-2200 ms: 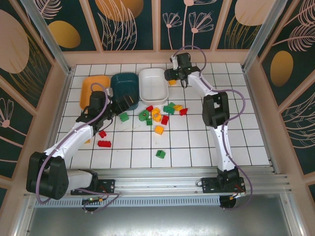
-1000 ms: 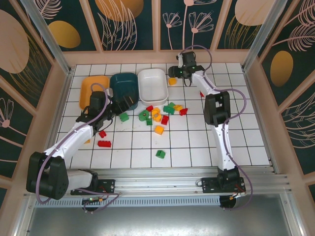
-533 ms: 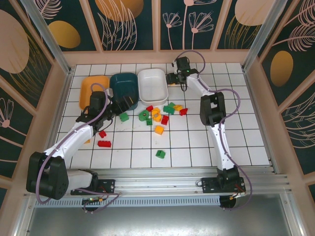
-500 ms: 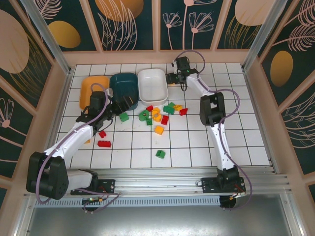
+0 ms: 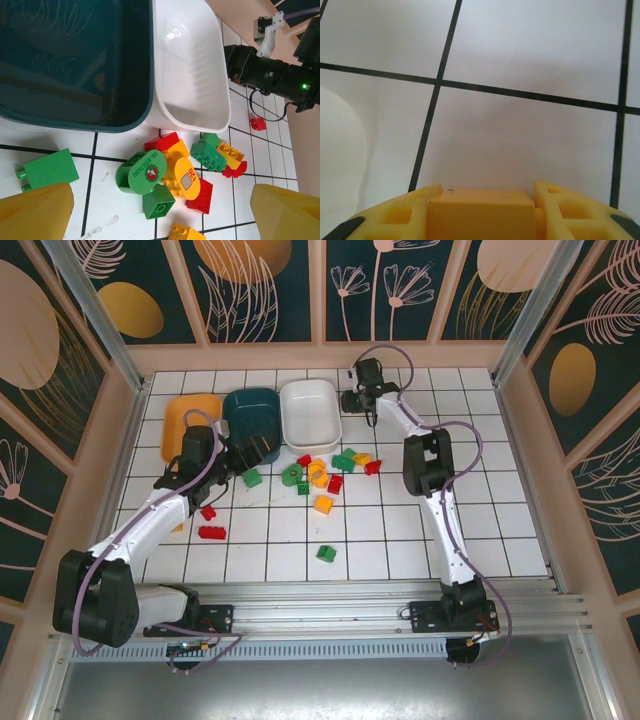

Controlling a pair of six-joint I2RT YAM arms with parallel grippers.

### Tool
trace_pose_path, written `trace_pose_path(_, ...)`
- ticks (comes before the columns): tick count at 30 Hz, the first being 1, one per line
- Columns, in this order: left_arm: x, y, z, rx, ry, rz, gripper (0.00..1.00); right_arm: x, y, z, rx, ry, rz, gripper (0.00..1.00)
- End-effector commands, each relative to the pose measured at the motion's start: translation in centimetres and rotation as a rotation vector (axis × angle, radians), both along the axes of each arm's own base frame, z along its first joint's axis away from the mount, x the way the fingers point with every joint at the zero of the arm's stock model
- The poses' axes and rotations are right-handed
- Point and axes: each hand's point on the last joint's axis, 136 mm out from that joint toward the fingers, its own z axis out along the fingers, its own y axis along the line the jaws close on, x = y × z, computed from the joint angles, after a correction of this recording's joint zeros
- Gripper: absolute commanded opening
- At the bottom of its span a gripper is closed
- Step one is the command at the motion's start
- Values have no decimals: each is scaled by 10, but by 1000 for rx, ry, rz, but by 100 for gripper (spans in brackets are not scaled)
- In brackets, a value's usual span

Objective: Sort the legos into containers by color

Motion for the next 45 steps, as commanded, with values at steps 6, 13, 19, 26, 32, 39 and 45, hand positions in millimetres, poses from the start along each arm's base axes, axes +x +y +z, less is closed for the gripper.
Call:
trace_pose_path(6, -4, 36, 6, 46, -52, 188, 93, -42, -9, 133, 62, -225, -124, 24)
trace_pose_path(13, -20, 63, -2, 122, -21, 302, 98, -87, 77, 117, 33, -176, 68, 26)
trace_pose_path(19, -35, 70, -7, 105, -17, 329, 98, -84, 120, 101, 19, -125, 127, 35)
trace_pose_path(26, -41, 65, 1, 79, -44, 294, 99, -81, 116, 152, 26, -216, 94, 63)
trace_pose_path(32, -40, 47, 6, 21, -72, 211, 98, -97, 53, 189, 0, -314, -54, 65)
trace_pose_path(39, -46, -6, 3, -152, -118, 30, 89, -124, -111, 129, 47, -163, -398, 75)
trace_pose_path(45, -46, -74, -9, -164, -93, -151, 88, -130, -187, 75, 90, -21, -473, 91)
